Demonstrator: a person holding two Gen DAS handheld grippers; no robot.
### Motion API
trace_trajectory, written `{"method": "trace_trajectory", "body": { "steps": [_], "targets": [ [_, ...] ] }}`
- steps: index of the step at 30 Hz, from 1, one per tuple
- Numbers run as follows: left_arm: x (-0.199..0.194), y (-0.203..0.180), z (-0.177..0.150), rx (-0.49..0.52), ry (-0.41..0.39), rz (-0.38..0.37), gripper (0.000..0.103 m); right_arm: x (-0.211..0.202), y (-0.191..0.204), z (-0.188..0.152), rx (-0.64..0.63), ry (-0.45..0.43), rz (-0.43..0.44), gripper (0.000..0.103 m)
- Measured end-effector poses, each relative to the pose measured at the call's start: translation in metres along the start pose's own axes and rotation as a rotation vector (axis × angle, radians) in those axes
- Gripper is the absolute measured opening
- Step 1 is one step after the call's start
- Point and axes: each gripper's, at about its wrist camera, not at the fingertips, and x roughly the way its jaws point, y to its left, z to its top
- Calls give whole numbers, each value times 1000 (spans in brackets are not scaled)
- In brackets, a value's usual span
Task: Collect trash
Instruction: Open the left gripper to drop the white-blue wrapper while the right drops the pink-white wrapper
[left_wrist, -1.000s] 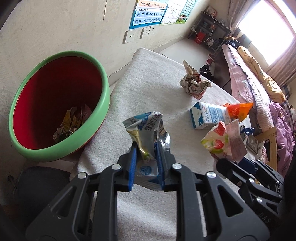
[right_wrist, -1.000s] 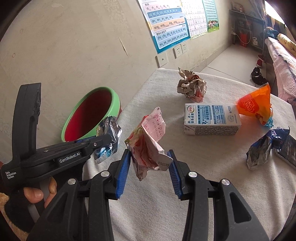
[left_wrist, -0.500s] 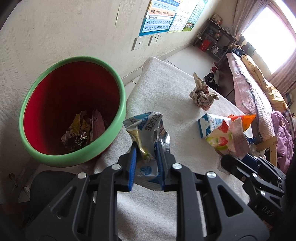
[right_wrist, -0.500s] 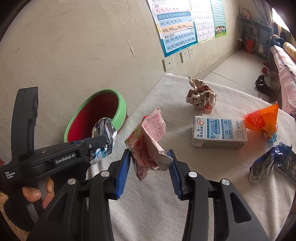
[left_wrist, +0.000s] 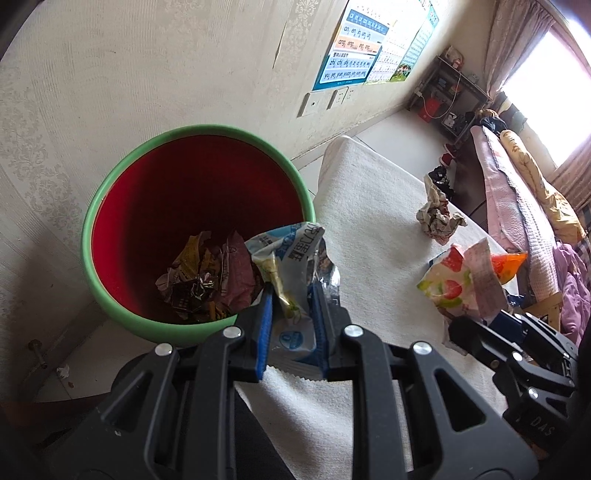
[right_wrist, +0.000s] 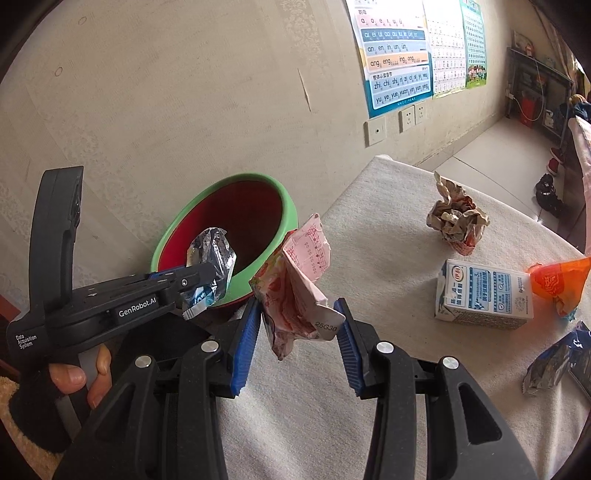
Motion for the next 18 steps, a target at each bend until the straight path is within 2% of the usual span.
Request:
{"method": "trace_trajectory", "body": {
  "steps": [9,18],
  "targets": [
    [-4,18,6,-7,-22,25,19,7,15,12,10,-11,23,40],
    [-6,33,15,-17,-36,48,19,25,34,24,-48,10,48,40]
  ]
}}
